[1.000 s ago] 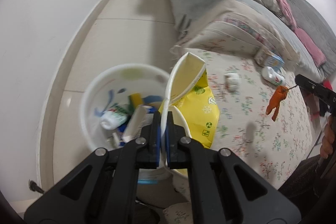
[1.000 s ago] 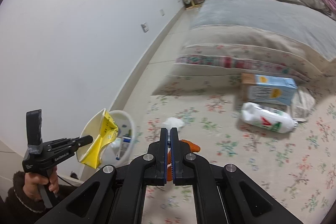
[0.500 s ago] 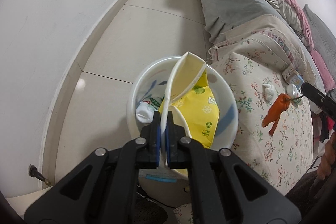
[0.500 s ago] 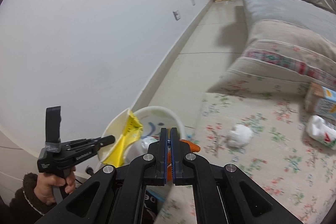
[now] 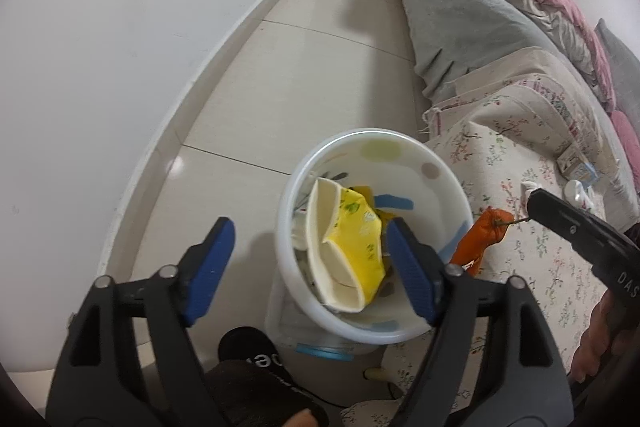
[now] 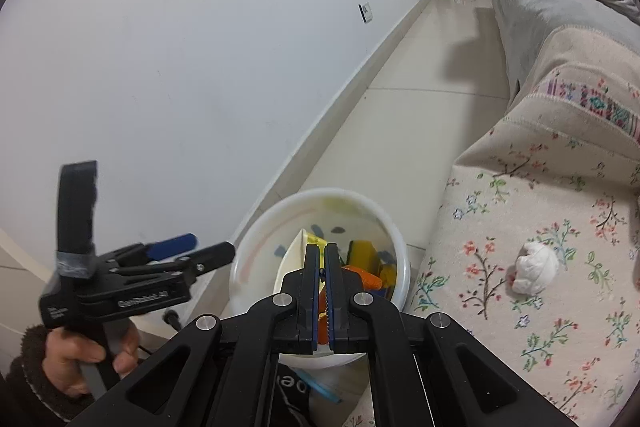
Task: Collect trash
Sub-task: 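Carry the yellow bag with the left gripper over the white bin while the right carries the orange item, then open both grippers over the white bin to drop the bag and orange item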
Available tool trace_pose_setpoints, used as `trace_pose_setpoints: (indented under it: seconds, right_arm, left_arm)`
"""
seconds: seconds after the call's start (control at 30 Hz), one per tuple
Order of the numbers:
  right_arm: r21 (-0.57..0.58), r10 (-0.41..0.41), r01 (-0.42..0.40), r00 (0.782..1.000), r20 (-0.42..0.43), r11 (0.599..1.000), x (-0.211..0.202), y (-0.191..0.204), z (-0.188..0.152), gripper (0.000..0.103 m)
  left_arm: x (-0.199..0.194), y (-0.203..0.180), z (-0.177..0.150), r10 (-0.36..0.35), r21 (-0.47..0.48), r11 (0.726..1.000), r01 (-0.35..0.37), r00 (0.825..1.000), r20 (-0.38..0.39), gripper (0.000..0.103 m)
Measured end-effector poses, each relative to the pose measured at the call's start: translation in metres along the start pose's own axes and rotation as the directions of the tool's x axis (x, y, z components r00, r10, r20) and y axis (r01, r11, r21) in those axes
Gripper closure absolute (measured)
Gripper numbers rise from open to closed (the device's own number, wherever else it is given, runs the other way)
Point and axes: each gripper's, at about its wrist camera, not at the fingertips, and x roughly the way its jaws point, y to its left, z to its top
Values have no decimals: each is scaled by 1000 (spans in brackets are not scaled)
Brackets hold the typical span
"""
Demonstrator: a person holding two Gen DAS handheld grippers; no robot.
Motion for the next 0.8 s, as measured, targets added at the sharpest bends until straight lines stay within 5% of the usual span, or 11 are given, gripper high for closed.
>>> trace_pose_setpoints:
  seconds: [0.17,0.23,0.37,0.4,0.8]
  right_arm:
    - [8,21,-21,1000,-5,1000,8,-4,-3,97]
    - [11,22,-21,1000,-9,1000,8,-6,-3,88]
    - [25,-36,36,999,-6,999,-2,-13,-3,35]
    - [29,-46,46,999,10,999,-8,-15,-4,32]
    - [17,-222,221,974,46,975,-83,-56,-5,29]
  left_arm:
    - [1,2,-2,42,-7,999,-42,999,-20,15]
    - [2,3,-2,50,-8,999,-50,999,-20,8]
    - [-3,-5,-2,52,10,999,-51,999,-12,6]
    - [-4,-8,-2,52,16,999,-52,999,-10,6]
    - [-19,-66,9,-22,65,998,23,1000,-7,5]
